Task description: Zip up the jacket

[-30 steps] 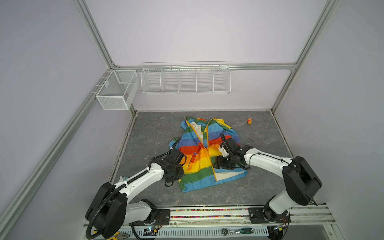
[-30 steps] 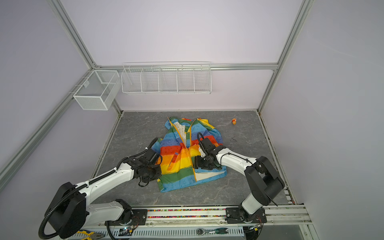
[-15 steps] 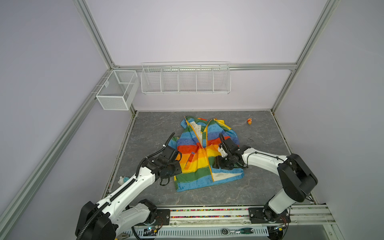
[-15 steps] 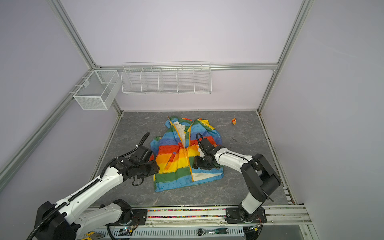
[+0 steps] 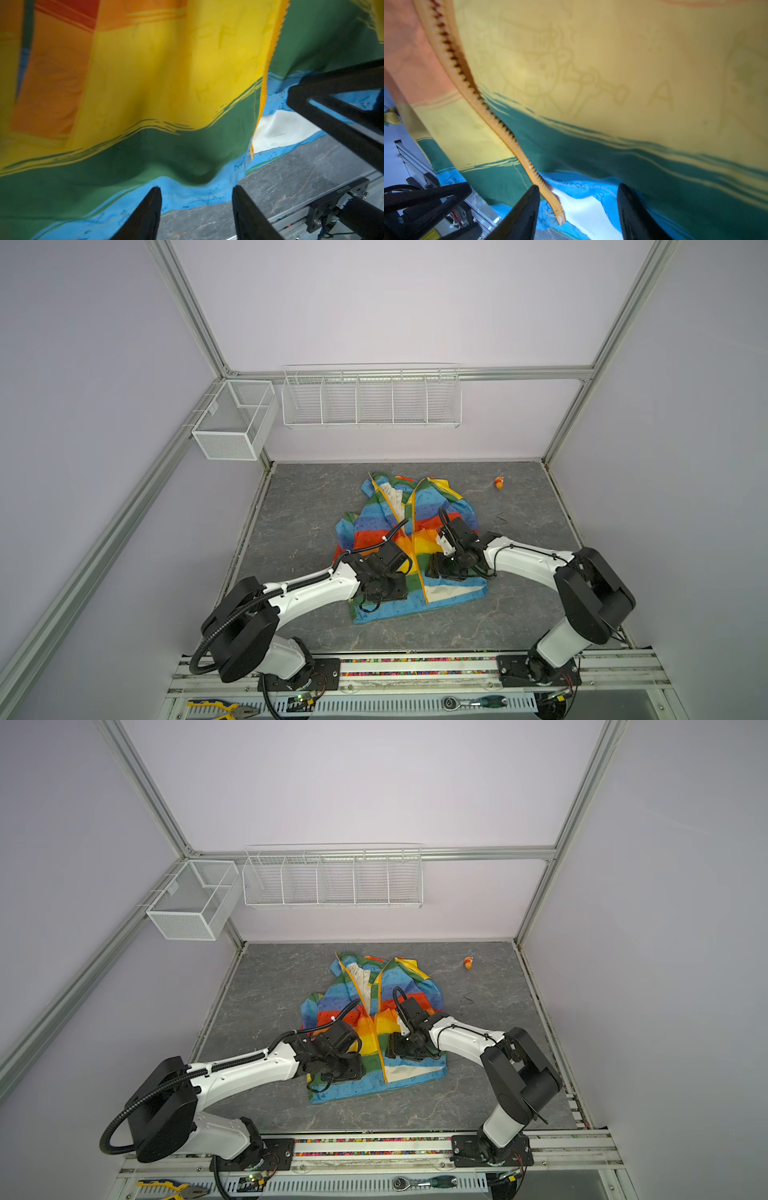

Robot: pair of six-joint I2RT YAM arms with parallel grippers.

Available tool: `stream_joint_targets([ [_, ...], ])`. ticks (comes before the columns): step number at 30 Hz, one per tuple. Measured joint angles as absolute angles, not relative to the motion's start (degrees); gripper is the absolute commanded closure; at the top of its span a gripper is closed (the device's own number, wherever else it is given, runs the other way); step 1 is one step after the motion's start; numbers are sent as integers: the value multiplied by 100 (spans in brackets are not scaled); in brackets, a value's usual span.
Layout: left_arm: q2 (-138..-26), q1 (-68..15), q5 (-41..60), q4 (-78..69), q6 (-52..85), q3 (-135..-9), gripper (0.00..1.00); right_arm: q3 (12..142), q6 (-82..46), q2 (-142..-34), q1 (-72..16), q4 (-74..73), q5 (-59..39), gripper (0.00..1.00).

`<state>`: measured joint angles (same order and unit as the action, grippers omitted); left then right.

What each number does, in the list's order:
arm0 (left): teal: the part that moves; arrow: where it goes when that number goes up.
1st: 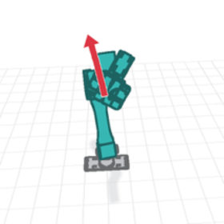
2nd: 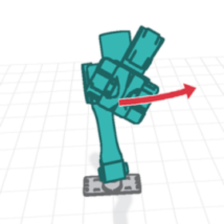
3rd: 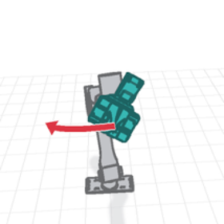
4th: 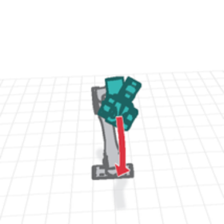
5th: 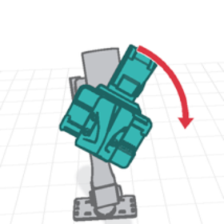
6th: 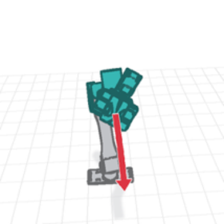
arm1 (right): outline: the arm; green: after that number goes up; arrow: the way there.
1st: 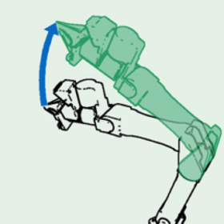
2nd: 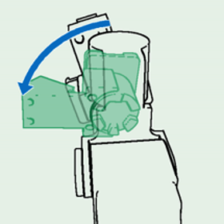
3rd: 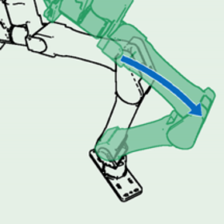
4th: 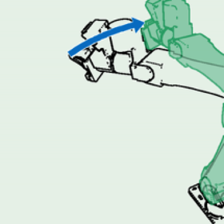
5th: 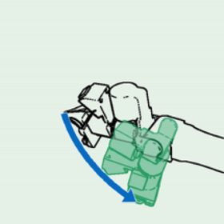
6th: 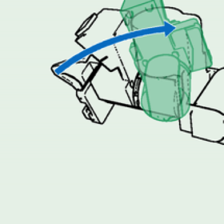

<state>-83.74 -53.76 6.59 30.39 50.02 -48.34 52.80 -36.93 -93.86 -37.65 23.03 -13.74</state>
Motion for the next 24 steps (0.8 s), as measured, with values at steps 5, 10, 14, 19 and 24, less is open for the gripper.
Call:
stream_joint_targets([
  [5,-8650,-5406,694,2805,5081,-4877,44,5280,-3693,-9386,-3765,2303,-1374,38],
  [10,-8960,-5406,644,2722,5083,-4954,87,5258,-3697,-9386,-3765,2272,-1374,38],
  [14,-9021,-5406,508,2869,5105,-5063,100,5231,-3708,-9386,-3765,2246,-1374,38],
  [19,-8847,-5354,305,3264,5022,-5216,100,5210,-3710,-9386,-3765,2235,-1374,38],
  [24,-8353,-4978,180,3780,4766,-5183,100,5207,-3710,-9386,-3765,2235,-1374,38],
])
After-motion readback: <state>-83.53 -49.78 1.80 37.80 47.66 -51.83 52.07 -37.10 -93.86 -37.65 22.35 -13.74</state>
